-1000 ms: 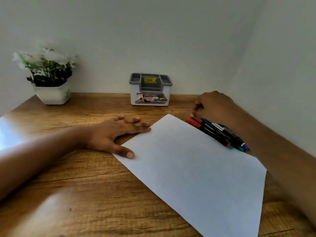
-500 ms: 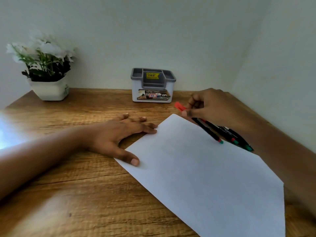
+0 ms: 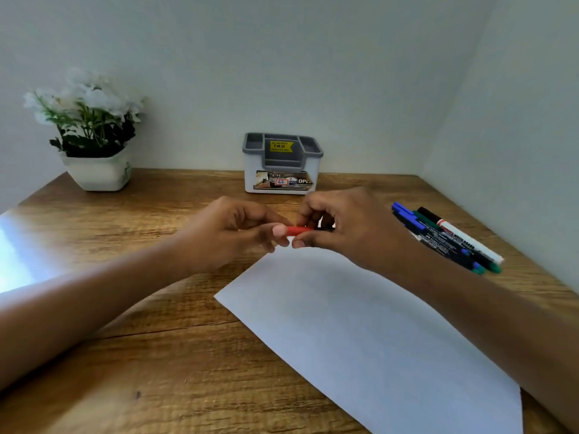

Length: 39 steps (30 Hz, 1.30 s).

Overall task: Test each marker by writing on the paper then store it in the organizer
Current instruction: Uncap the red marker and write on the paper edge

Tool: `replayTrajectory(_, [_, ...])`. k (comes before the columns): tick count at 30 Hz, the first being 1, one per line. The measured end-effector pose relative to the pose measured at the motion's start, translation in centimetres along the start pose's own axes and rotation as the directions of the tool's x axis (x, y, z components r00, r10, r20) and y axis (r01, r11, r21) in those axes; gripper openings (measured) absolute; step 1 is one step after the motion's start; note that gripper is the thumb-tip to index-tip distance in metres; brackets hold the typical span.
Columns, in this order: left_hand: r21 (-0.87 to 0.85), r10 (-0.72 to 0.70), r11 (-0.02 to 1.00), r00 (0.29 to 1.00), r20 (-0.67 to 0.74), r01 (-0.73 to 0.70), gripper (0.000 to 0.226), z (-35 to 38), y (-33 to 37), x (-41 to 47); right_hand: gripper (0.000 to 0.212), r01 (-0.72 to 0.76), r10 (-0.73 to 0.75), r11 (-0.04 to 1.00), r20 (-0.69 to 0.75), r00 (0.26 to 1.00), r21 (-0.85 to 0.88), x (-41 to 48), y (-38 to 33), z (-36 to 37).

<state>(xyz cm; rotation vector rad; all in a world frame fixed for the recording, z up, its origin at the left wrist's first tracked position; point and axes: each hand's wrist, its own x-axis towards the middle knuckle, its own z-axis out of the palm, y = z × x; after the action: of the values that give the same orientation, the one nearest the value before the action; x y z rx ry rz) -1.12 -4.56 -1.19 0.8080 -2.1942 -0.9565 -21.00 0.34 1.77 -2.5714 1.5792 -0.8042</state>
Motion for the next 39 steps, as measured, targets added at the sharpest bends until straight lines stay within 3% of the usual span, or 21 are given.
replayTrajectory(6, [0.064,0.018,0.998,0.997,-0.076,-0.013,0.024,-0.2,0.3,0.1,0.028,0.117,-0.14,0.958,-0.073,0.987,-0.26,-0.3,0.3,0.3])
replayTrajectory(14, [0.066,0.003,0.998,0.998,-0.066,0.001,0.024,-0.3,-0.5,0.3,0.025,0.153,-0.169,0.977,-0.106,0.98,-0.15,-0.1,1.3,1.3])
replayTrajectory(18, [0.047,-0.015,0.999,1.0,-0.027,0.017,0.013,-0.5,-0.3,0.6,0.027,0.191,-0.214,0.966,-0.126,0.969,-0.177,0.1,1.5,1.0])
replayTrajectory(27, [0.043,-0.058,0.997,0.998,0.04,0.057,0.033,-1.5,-1.1,1.3,0.027,0.232,-0.247,0.955,-0.061,0.967,-0.186,0.6,2.2,1.2])
replayTrajectory(34, [-0.039,-0.127,0.99,0.983,0.13,0.133,0.027,-1.9,-1.1,1.5,0.026,0.288,-0.312,0.915,-0.042,0.949,-0.284,0.6,1.9,1.3])
replayTrajectory(36, [-0.011,-0.154,0.988,0.985,0.071,0.155,0.036,-3.6,-2.0,1.3,0.032,0.237,-0.284,0.909,-0.095,0.954,-0.343,0.3,3.1,0.7])
replayTrajectory(39, [-0.116,-0.227,0.971,0.957,-0.181,0.208,0.061,-8.5,-3.6,0.5,0.035,0.019,-0.105,0.953,-0.268,0.958,-0.304,-0.5,6.6,-2.3])
